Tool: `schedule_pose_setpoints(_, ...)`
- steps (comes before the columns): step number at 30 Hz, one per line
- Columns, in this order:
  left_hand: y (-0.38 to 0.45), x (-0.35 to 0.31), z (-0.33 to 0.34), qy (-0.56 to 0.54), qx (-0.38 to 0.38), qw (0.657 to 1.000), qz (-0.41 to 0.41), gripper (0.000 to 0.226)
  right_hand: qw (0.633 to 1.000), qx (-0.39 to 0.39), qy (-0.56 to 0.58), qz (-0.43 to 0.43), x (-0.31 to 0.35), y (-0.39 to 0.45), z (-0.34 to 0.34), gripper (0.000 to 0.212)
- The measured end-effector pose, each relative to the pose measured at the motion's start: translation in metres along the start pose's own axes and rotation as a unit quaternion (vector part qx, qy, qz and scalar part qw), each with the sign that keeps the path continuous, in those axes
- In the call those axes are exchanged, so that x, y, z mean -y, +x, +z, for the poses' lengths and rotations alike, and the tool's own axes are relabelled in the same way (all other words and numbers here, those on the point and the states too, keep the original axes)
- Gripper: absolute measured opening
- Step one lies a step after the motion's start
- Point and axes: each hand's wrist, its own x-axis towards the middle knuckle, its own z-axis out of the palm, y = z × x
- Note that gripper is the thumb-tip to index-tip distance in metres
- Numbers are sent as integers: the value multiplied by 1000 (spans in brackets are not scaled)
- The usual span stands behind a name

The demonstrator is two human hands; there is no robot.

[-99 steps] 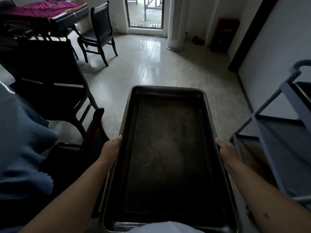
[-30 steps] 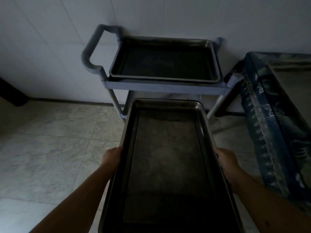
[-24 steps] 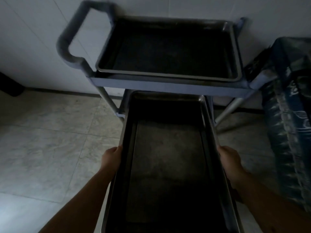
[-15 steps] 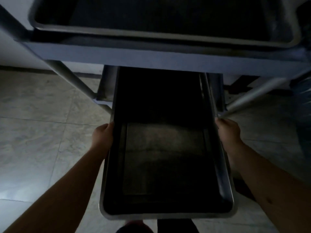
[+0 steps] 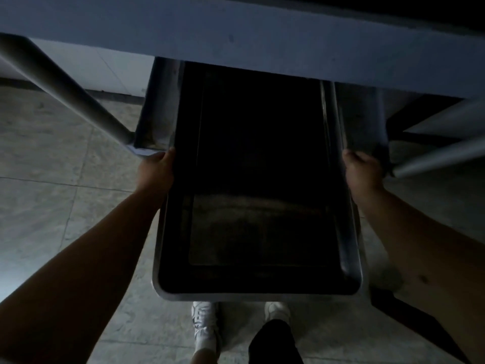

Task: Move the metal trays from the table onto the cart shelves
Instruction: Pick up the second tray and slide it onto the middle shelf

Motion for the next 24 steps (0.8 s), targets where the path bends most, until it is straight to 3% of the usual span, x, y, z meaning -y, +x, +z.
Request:
schedule_pose_setpoints(8,21,10,5,-11,12,1000,16,39,998,0,44,38,-20,17,21,35)
schedule_pose_setpoints(16,35,-7,10,-57,36,998,22,33,1000,9,-6,11,-3,44,29,38)
schedule_pose_setpoints(21,41,-17,11,-81,59,995,-12,45,999,2,-43,-16,10,60,38,40)
schedule_pose_setpoints(24,34,-17,9,-62,80,995,-26,54,995,9,-94,-11,16,57,35,27)
